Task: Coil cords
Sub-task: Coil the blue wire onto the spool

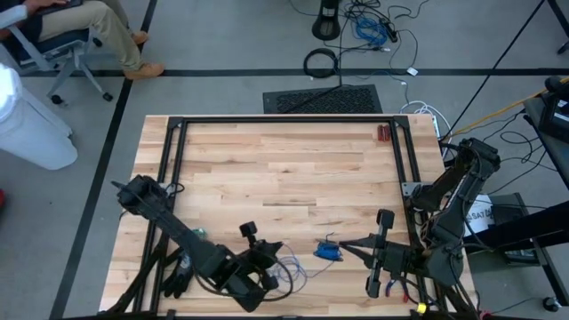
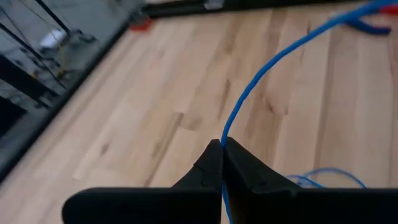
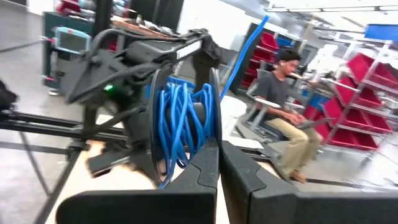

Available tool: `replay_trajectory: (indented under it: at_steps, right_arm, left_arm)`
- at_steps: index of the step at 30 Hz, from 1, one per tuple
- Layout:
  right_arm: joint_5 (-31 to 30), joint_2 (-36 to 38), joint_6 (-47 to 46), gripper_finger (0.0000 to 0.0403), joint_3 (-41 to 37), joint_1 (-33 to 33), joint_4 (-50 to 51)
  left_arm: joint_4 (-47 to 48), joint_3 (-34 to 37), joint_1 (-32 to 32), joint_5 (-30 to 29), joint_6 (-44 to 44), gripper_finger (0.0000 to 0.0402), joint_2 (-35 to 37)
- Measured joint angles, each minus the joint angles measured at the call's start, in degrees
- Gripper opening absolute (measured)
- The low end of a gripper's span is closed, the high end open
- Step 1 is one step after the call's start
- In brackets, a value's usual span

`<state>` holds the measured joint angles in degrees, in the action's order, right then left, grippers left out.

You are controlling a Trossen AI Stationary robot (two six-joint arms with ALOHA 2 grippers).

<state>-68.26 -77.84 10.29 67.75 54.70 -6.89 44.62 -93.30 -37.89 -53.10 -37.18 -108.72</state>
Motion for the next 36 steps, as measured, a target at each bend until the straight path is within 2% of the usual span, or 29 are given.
replay_trajectory:
  at_steps: [5, 13, 16, 20, 26, 36]
  right_arm:
    - [5.8, 0.0, -0.7, 0.0000, 0.0, 0.0, 0.2]
    - [13.1, 0.0, -1.0, 0.0000, 0.0, -0.7, 1.3]
    - [13.4, 0.0, -1.9, 0.0000, 0.0, -1.2, 3.6]
    - [14.2, 0.0, -4.7, 0.0000, 0.0, -2.6, 7.2]
    - [17.7, 0.0, -5.3, 0.0000, 0.0, -4.1, 7.4]
    - [17.7, -0.1, -6.5, 0.0000, 0.0, -4.1, 13.8]
  left_arm:
    - [2.4, 0.0, -2.0, -4.8, -1.5, 0.0004, 2.0]
    - [15.7, 0.0, -4.3, -11.2, -14.7, 0.0004, 4.3]
    - [18.1, 0.0, -5.7, -13.1, -18.2, 0.0004, 5.4]
    - [18.5, 0.0, -7.3, -15.0, -18.5, 0.0004, 6.4]
    - [19.1, 0.0, -8.7, -17.1, -18.6, 0.0004, 6.6]
    - [18.0, 0.0, -11.9, -24.1, -20.9, 0.0004, 10.4]
